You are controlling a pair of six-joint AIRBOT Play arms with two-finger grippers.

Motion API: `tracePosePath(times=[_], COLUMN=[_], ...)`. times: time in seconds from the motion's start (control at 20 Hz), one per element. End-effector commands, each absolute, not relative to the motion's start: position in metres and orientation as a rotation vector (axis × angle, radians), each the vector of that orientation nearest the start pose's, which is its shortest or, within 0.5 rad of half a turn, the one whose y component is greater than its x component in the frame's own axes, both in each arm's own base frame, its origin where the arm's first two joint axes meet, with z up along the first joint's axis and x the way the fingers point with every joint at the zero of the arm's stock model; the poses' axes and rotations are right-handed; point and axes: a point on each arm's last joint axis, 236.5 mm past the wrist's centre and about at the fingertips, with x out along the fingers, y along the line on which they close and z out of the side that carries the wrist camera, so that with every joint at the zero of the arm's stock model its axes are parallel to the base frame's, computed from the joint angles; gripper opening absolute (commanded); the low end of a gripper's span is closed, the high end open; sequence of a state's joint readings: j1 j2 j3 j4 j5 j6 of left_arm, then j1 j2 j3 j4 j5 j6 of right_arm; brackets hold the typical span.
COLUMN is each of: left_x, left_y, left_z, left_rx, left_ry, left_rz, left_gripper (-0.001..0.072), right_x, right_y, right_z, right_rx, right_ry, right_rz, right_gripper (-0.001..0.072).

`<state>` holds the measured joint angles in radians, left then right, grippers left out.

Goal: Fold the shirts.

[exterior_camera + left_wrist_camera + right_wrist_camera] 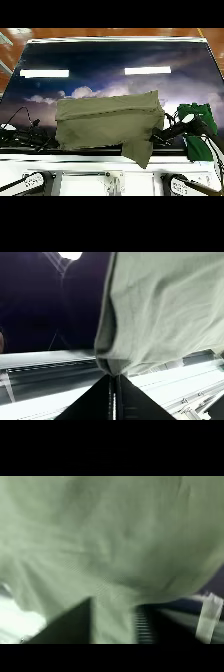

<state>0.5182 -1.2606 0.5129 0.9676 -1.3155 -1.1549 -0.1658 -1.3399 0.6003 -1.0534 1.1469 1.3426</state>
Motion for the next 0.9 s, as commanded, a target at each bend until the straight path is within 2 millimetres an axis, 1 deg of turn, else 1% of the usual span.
tracePosePath(times=[0.0, 0.05, 0.1, 0.2, 0.3, 0.35, 0.45, 0.55, 0.65, 0.75, 0.85], left_x=[0.195, 0.198, 0.204, 0.228, 0.258, 0.274, 0.304, 0.33, 0.356, 0.383, 0.407], left_y=[-0.038, -0.037, -0.033, -0.019, -0.009, -0.008, -0.008, -0.01, -0.01, -0.006, -0.003], left_z=[-0.106, -0.105, -0.103, -0.092, -0.072, -0.06, -0.043, -0.035, -0.031, -0.028, -0.029], left_rx=[-0.864, -0.847, -0.831, -0.781, -0.76, -0.759, -0.763, -0.734, -0.721, -0.713, -0.722], left_ry=[1.657, 1.645, 1.623, 1.537, 1.436, 1.388, 1.306, 1.254, 1.219, 1.192, 1.191], left_rz=[-0.247, -0.257, -0.251, -0.226, -0.22, -0.231, -0.232, -0.214, -0.192, -0.182, -0.18], left_gripper=[0.004, 0.0039, 0.0039, 0.0039, 0.0039, 0.0039, 0.0039, 0.0039, 0.0039, 0.004, 0.004], right_x=[0.218, 0.219, 0.224, 0.249, 0.288, 0.311, 0.35, 0.383, 0.419, 0.453, 0.478], right_y=[0.077, 0.077, 0.076, 0.076, 0.077, 0.077, 0.078, 0.085, 0.087, 0.082, 0.077], right_z=[-0.139, -0.135, -0.128, -0.101, -0.064, -0.045, -0.019, -0.009, -0.006, -0.006, -0.011], right_rx=[0.552, 0.553, 0.539, 0.512, 0.507, 0.538, 0.577, 0.558, 0.56, 0.582, 0.589], right_ry=[1.729, 1.719, 1.691, 1.571, 1.41, 1.326, 1.225, 1.189, 1.164, 1.138, 1.12], right_rz=[0.202, 0.209, 0.221, 0.252, 0.261, 0.247, 0.243, 0.264, 0.264, 0.239, 0.227], right_gripper=[0.0138, 0.007, 0.0066, 0.0066, 0.0065, 0.0065, 0.0065, 0.0065, 0.0065, 0.0065, 0.0065])
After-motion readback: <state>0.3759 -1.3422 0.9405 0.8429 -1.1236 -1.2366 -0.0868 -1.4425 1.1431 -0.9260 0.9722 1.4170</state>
